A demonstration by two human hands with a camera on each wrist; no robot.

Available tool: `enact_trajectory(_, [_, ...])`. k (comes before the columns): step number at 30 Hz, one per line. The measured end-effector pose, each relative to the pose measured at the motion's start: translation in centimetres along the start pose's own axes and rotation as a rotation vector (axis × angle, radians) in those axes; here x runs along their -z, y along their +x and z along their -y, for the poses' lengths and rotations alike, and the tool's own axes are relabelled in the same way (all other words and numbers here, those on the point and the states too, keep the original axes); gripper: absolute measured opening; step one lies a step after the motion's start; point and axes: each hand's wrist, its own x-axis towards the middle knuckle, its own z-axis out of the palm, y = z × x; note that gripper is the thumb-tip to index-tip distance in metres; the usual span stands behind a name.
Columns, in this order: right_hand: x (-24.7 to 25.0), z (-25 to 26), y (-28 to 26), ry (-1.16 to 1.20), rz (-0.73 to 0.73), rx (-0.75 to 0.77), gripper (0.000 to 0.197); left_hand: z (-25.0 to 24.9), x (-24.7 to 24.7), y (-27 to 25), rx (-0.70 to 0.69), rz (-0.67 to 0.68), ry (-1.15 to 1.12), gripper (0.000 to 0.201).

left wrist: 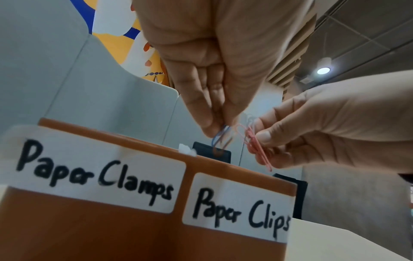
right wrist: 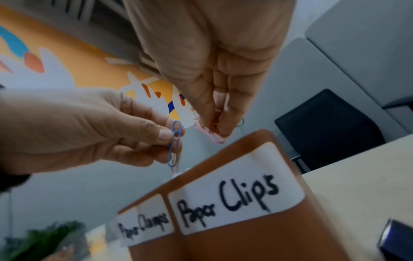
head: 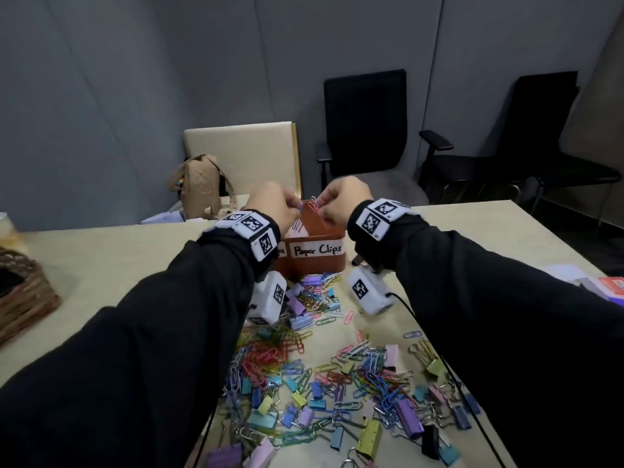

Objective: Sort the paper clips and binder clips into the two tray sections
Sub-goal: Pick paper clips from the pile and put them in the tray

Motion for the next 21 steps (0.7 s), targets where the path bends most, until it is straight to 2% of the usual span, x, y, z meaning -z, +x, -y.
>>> enact_trajectory(3, [0.1, -0.5, 0.1, -0.044, -0.004, 0.009, 0.024, 0.7, -0.7, -0.3, 0.008, 0.003, -0.01, 0.021])
enact_trajectory(6, [0.8, -1.3, -1.0, -0.004, -0.002, 0.053, 0.022, 0.7, -1.1, -1.8, -0.089, 0.069, 0.074, 0.011])
enact_trajectory(8, [1.5, -1.7, -2.4, -0.068, 0.02, 0.141, 0.016, 0.4, -1.4, -3.3, -0.157, 0.16, 0.16, 0.005])
enact_trajectory(10, [2.2, -2.3, -4.4, -0.19, 0.159, 0.222, 0.014, 0.1, -2.0, -5.0, -0.195, 0.31, 0.211, 0.009])
enact_trajectory(13, [3.1, -3.4, -8.3, -0.365, 0.543, 0.294, 0.016, 0.0, -3.4, -7.0, -0.269, 0.527, 0.267, 0.016])
enact_trajectory(15, [3.5, -4.0, -11.0, -0.457, 0.739, 0.332, 0.016, 0.0, -4.4, -8.1, -0.317, 0.616, 0.267, 0.018])
enact_trajectory(17, [3.7, -4.6, -13.2, -0.517, 0.839, 0.373, 0.023, -0.2, -5.2, -9.2, -0.351, 0.673, 0.24, 0.017])
enact_trajectory(21, [3.2, -5.9, -14.8, -0.678, 0.844, 0.494, 0.038, -1.7, -6.0, -10.3, -0.407, 0.714, 0.253, 0.013])
